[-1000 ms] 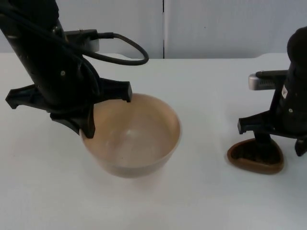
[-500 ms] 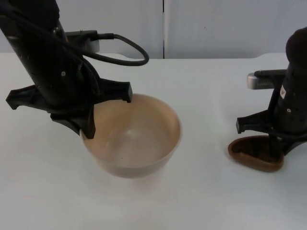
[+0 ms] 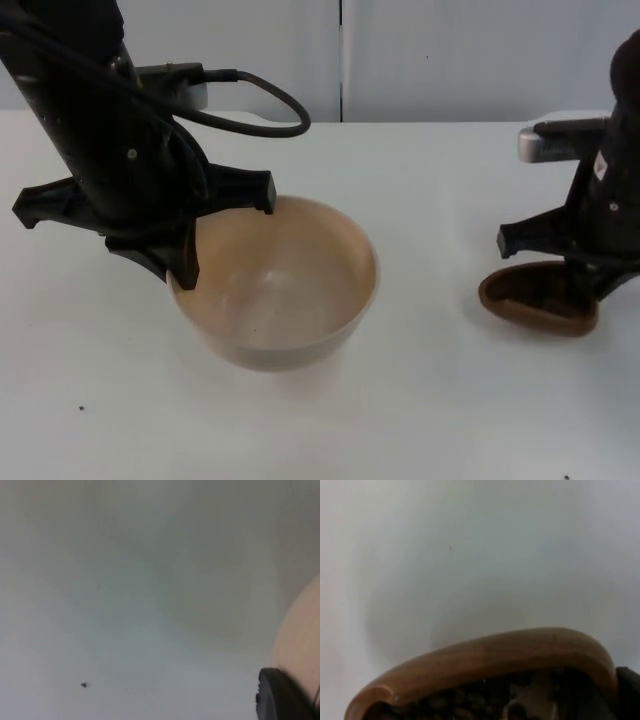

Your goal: Pick up the bowl with the left hand and pour the coffee beans from the cup into the bowl with the right hand.

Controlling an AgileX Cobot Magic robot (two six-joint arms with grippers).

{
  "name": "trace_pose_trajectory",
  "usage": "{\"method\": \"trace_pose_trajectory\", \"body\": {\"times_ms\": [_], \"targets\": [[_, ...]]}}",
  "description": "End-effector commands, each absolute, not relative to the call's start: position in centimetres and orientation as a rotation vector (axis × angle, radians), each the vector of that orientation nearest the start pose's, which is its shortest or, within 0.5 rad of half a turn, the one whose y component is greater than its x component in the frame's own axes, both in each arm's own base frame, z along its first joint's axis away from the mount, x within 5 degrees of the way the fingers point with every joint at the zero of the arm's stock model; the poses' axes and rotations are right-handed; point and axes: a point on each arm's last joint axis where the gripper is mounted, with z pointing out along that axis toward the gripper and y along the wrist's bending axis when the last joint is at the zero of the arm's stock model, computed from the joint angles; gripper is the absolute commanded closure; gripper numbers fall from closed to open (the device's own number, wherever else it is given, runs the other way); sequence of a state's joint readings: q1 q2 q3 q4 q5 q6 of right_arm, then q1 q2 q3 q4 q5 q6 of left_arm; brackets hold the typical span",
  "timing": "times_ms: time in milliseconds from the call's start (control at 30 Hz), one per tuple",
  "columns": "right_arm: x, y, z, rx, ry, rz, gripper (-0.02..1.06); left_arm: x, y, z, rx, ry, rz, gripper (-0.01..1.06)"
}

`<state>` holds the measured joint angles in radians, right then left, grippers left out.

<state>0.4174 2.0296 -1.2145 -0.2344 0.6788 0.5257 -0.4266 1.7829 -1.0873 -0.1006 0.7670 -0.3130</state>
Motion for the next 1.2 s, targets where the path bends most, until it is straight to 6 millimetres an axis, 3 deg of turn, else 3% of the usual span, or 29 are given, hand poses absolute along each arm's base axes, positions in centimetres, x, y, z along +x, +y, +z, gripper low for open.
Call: {"method": "trace_pose_trajectory", "body": {"times_ms": [0,167,300,367,467,633,800,1167], "targets": [[34.9,14.0,13.4,-0.115,2.906,-0.104,1.05,30.1,-14.6,17.9,0.052,2.969,-0.237,1.05],[34.4,13.7,15.7,-0.142,2.886,-0.109,1.05,30.1,-14.6,17.9,0.052,2.969,-0.237,1.05],[33.3,13.1,19.0,-0.205,2.870,-0.132,1.05,30.1,-14.6,17.9,0.052,2.969,-0.237,1.05],[33.2,13.0,19.4,-0.214,2.866,-0.133,1.05,30.1,-14.6,17.9,0.052,2.969,-0.237,1.05],[32.1,12.4,21.9,-0.263,2.854,-0.151,1.05,30.1,-14.6,17.9,0.052,2.969,-0.237,1.05],[30.7,11.7,24.6,-0.296,2.846,-0.170,1.05,30.1,-14.6,17.9,0.052,2.969,-0.237,1.05],[29.5,11.1,26.1,-0.322,2.852,-0.190,1.05,30.1,-14.6,17.9,0.052,2.969,-0.237,1.05],[29.1,10.8,26.2,-0.365,2.892,-0.226,1.05,30.1,-14.6,18.0,0.052,2.967,-0.238,1.05]]}}
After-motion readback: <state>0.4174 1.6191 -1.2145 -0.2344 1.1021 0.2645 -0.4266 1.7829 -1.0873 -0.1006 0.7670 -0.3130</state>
